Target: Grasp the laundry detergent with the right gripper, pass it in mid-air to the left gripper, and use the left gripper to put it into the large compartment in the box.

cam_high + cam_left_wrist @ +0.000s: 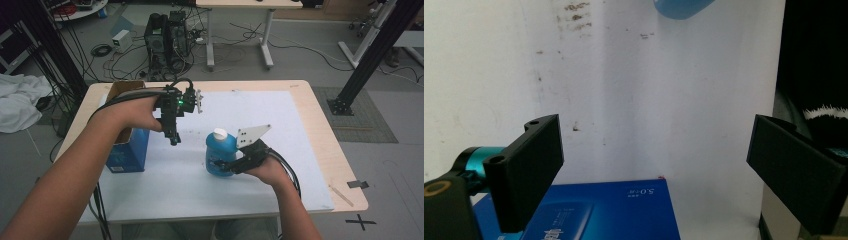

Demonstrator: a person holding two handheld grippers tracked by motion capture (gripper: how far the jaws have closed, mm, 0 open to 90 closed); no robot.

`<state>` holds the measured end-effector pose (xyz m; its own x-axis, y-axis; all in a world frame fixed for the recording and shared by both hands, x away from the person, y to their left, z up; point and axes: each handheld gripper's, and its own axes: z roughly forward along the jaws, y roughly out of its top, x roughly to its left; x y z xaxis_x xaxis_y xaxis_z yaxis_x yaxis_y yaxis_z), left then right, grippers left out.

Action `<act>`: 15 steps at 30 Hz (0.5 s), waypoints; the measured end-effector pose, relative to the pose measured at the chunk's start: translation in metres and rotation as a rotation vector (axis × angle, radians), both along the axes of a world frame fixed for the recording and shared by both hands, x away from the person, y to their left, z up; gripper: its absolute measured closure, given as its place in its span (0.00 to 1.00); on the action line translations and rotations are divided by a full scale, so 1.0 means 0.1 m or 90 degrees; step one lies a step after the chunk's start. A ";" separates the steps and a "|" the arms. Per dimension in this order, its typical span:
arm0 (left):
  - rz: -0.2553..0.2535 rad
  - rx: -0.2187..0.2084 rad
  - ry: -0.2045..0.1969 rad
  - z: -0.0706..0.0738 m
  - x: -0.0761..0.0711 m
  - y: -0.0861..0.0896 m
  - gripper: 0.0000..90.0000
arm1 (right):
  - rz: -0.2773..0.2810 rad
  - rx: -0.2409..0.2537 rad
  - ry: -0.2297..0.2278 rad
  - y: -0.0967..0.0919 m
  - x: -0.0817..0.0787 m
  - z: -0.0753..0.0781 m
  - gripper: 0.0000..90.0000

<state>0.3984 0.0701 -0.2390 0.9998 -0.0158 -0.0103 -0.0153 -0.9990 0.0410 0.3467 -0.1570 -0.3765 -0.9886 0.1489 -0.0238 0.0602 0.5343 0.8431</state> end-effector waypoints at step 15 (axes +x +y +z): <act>-0.041 0.010 0.009 0.04 -0.28 -0.15 0.09 | 0.043 0.009 -0.002 0.30 -0.01 0.01 0.50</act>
<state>0.3704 0.0548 -0.2346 0.9965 -0.0799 -0.0245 -0.0793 -0.9965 0.0261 0.3452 -0.1271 -0.3751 -0.9963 0.0820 -0.0259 0.0211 0.5249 0.8509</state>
